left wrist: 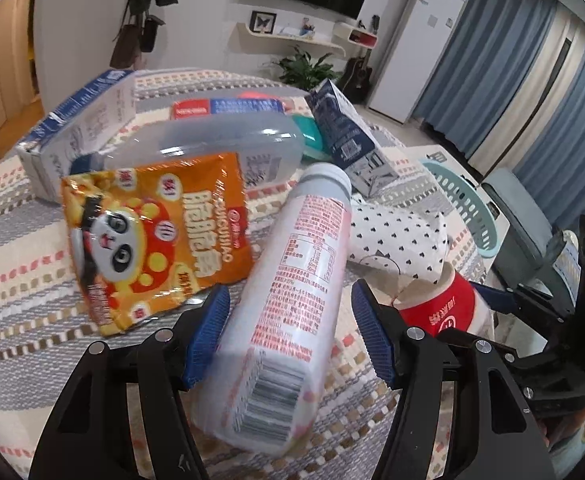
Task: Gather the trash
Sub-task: 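Grasp the pink drink bottle with the left tool while the right tool grasps the red-white cup, then carry the bottle and cup over the blue basket and open both tools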
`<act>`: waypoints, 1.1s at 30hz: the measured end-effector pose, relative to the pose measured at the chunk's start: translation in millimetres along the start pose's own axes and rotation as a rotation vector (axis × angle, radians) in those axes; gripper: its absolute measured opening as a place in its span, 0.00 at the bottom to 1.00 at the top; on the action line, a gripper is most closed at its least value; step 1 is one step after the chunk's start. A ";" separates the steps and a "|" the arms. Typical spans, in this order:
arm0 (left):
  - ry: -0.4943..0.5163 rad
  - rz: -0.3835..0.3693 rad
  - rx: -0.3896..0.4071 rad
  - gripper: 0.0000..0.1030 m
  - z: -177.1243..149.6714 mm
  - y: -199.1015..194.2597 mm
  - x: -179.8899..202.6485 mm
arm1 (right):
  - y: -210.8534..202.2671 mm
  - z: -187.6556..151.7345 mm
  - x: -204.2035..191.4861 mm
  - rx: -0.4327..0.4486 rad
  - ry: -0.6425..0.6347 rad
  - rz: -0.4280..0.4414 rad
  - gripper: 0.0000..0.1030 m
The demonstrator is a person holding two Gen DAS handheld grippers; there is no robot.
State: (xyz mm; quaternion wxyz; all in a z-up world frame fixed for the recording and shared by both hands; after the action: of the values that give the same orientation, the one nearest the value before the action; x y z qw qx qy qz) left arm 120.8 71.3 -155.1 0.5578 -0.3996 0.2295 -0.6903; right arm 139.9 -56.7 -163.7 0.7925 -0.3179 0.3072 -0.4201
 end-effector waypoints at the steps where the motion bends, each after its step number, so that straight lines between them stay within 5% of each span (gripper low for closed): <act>1: 0.000 0.003 -0.005 0.59 -0.5 2.3 0.9 | 2.9 -0.5 0.6 -0.006 0.009 0.012 0.72; 6: 0.007 0.025 -0.012 0.51 -6.8 7.6 5.4 | 5.6 -2.3 -0.7 -0.010 0.030 0.041 0.70; 10: -0.011 0.035 0.008 0.50 -13.2 2.8 5.9 | -3.1 -0.2 -4.3 0.009 0.011 0.053 0.44; 13: -0.028 0.021 0.028 0.47 -17.4 -3.7 5.9 | -13.7 2.7 -11.0 0.036 -0.029 0.054 0.34; 20: -0.094 -0.032 0.110 0.46 -22.4 -36.0 1.4 | -37.9 6.3 -26.6 0.102 -0.111 0.031 0.28; 33: -0.056 -0.099 0.235 0.46 10.0 -86.9 31.1 | -89.4 34.0 -21.5 0.246 -0.127 -0.024 0.27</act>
State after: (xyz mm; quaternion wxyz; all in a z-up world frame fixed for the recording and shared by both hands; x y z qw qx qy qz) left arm 76.0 66.6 -73.9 0.5722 -0.3614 0.1112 -0.7278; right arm 113.6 -69.7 -70.2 0.8382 -0.2478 0.1988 -0.4432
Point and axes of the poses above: each gripper's, at about its wrist camera, not at the fingertips, and y roughly the way its jaws point, x to its right, z to its top, the point moved 5 cm from there along y, roughly the way its jaws point, and after that the axes turned 5 degrees about -y, right-handed, at the moved point
